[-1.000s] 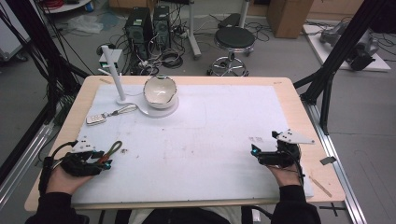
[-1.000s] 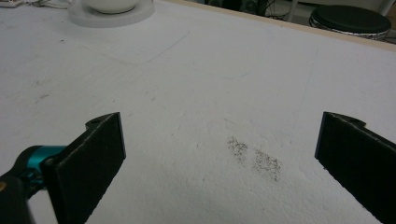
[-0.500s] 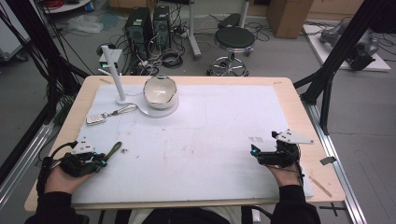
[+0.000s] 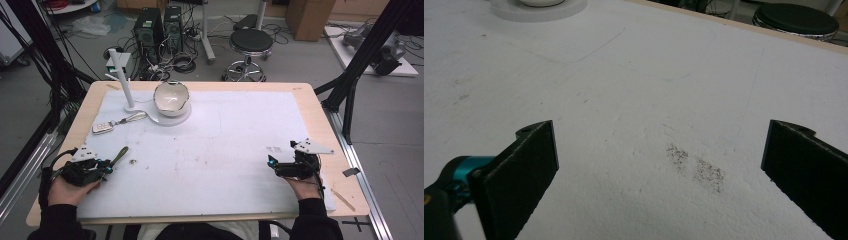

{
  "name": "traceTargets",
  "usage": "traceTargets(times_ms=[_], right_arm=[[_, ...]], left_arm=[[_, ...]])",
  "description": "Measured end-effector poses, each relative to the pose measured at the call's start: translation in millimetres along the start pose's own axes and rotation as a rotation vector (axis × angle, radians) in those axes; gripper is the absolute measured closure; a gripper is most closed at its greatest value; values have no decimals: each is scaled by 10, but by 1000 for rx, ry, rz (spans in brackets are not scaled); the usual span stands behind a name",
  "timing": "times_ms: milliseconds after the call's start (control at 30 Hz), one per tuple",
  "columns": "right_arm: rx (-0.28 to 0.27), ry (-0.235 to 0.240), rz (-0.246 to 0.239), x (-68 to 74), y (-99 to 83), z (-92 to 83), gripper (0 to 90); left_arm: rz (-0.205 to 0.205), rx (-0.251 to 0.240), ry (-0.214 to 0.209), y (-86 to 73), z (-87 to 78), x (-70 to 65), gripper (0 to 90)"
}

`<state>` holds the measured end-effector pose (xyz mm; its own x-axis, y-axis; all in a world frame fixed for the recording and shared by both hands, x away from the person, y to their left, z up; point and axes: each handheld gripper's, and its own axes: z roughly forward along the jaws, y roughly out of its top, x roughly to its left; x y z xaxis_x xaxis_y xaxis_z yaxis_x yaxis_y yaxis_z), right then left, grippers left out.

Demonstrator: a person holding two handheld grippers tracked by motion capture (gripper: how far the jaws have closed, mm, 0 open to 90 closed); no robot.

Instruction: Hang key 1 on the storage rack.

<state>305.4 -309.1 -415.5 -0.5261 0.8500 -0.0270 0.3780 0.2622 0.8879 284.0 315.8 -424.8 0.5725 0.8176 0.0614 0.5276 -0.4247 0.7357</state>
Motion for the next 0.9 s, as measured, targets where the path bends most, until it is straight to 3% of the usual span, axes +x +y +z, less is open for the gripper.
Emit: traceTargets(times_ms=[33, 233, 367, 467, 700, 800, 900], right_arm=[[1, -2, 6, 5, 3, -7, 6], [-13, -5, 12, 10, 6, -24, 7], [-5, 11, 28, 16, 4, -4, 6], [1, 7, 11, 52, 13, -6, 6], [3, 5, 9, 77, 26, 16, 6], [4, 7, 9, 70, 24, 23, 6], [9, 12, 12, 83, 26, 50, 6]], left_arm=[[-18, -14, 2, 16, -1, 17, 766], [-39, -39, 22, 95, -25, 59, 766], [-76, -107, 51, 186, -92, 126, 766], [-94, -160, 53, 235, -137, 181, 765], [-120, -176, 130, 368, -157, 356, 766], [-63, -150, 186, 472, -152, 371, 766], [-25, -143, 195, 587, -133, 358, 766]])
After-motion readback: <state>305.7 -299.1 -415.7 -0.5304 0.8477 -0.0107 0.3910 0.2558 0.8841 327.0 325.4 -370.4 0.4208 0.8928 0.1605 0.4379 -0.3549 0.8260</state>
